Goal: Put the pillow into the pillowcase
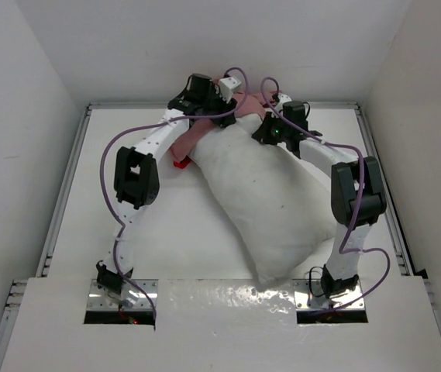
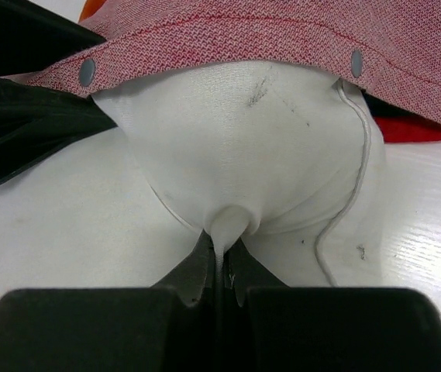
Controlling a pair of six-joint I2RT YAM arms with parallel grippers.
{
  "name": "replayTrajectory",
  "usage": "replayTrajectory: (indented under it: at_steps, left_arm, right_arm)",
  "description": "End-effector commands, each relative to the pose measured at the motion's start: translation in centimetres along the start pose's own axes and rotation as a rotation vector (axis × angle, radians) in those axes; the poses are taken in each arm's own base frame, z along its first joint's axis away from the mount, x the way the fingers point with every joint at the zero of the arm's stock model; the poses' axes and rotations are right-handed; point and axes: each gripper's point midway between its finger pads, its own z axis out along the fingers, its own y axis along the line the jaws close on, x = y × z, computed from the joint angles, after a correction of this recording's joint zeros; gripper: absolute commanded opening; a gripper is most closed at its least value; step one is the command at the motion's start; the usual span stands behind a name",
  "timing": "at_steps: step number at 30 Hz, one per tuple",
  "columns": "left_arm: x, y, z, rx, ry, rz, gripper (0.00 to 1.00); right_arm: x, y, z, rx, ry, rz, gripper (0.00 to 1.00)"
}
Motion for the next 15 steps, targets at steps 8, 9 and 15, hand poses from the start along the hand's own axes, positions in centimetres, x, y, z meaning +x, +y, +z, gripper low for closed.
replayTrajectory:
  at_steps: [8,9,15]
  left_arm:
    - [-4.6,4.3,-4.1,-0.246,-0.081,-0.004,0.09]
    - [-4.6,4.2,-4.1,-0.238,-0.084,-0.016,0.11]
    - [-5.7,3.6,-4.5,-0.203,-0.117,-0.035,0.19]
  right_arm:
    - [1.9,2.1,-0.8,-0.045,0.056,-0.01,0.0]
    - [2.0,2.1,-0.8,-0.045,0.059,-0.019,0.0]
    - [2.3,2.1,-1.1,-0.033,0.074,-0.036,0.0]
